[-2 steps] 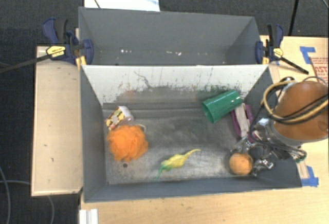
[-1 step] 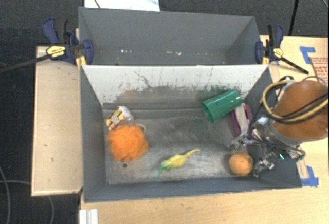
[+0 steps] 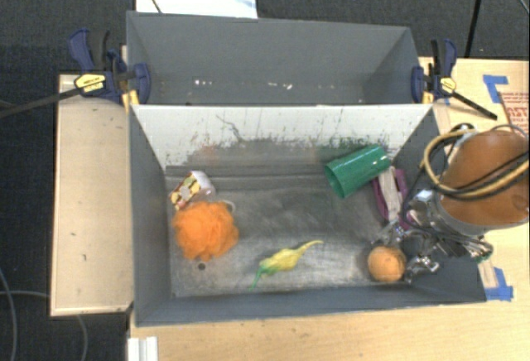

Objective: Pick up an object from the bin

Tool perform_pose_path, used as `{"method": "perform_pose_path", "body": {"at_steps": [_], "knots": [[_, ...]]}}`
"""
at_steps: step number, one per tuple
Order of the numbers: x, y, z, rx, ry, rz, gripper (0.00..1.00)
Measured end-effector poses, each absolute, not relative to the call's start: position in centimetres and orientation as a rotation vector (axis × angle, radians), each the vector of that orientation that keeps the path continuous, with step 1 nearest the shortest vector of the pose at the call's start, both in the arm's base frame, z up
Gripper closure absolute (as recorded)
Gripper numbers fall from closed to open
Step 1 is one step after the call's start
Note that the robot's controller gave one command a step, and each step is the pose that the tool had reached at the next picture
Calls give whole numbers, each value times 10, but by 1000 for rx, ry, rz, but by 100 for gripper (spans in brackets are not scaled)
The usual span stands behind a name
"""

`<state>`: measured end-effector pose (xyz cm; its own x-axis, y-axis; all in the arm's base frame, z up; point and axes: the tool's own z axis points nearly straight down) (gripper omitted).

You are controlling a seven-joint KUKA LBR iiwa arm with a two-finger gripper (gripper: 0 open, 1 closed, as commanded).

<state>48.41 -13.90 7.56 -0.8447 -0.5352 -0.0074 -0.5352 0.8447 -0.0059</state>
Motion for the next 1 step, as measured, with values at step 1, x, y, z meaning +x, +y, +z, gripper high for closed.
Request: {"method": "perform_pose_path", "body": {"at_steps": [1], "knots": [[484,-139,76,-874,3008,-6,100]]}}
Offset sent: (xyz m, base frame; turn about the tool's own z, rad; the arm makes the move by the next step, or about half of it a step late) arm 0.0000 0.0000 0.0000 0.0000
